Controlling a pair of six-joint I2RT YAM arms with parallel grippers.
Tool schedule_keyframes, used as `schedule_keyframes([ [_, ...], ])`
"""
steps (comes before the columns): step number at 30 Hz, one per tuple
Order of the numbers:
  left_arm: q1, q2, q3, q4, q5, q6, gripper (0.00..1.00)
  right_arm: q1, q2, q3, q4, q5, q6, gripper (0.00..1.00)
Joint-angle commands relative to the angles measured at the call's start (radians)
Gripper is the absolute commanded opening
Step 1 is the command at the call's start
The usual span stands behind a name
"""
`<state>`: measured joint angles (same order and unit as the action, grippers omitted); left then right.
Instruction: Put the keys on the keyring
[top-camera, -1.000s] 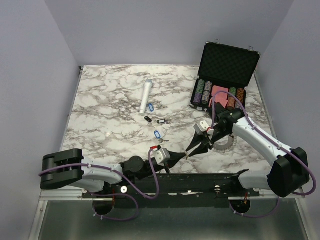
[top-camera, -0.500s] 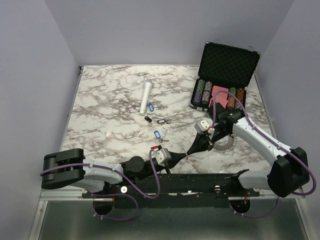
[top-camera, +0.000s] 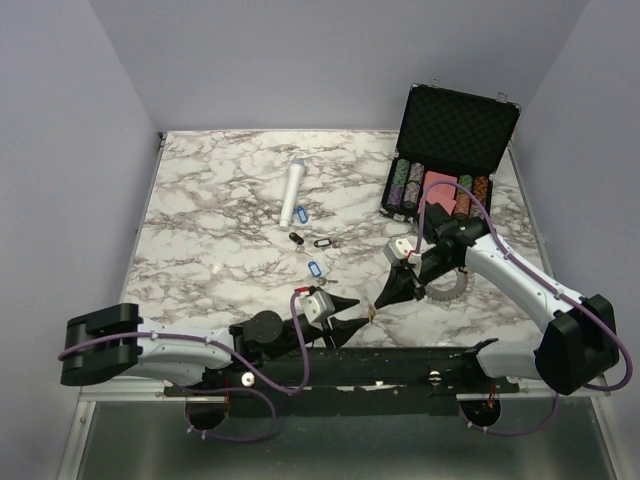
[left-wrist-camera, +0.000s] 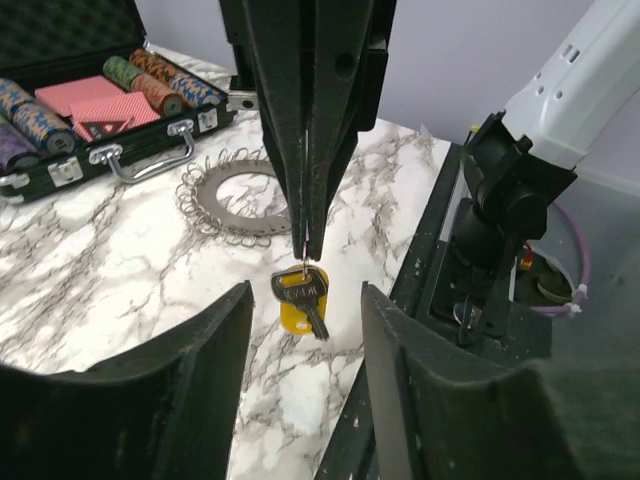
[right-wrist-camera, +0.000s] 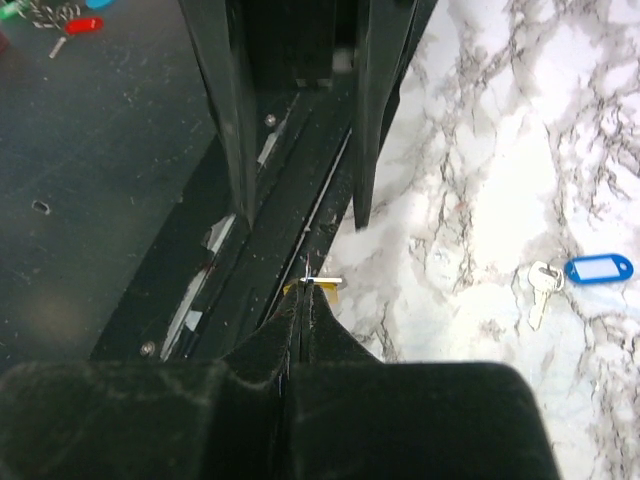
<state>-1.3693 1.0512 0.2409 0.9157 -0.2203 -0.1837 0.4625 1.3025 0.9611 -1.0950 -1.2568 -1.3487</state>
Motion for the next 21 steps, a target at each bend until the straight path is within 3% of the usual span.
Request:
schedule_keyframes([
  [1, 0.056, -0.151, -0.011, -0.288, 0.090, -0.091, 0.64, -0.002, 0.017, 0.030, 0.038, 0.082, 0.068, 0.00],
  [6, 0.111, -0.166, 0.017, -0.342, 0.171, -0.105, 0.66, -0.002, 0.023, 0.034, 0.055, 0.103, 0.100, 0.00],
  [11, 0.116, -0.067, 0.092, -0.341, 0.180, -0.053, 0.65, -0.002, 0.024, 0.034, 0.061, 0.105, 0.115, 0.00],
  [21, 0.119, 0.050, 0.158, -0.272, 0.219, -0.007, 0.50, -0.001, 0.032, 0.028, 0.064, 0.096, 0.117, 0.00],
])
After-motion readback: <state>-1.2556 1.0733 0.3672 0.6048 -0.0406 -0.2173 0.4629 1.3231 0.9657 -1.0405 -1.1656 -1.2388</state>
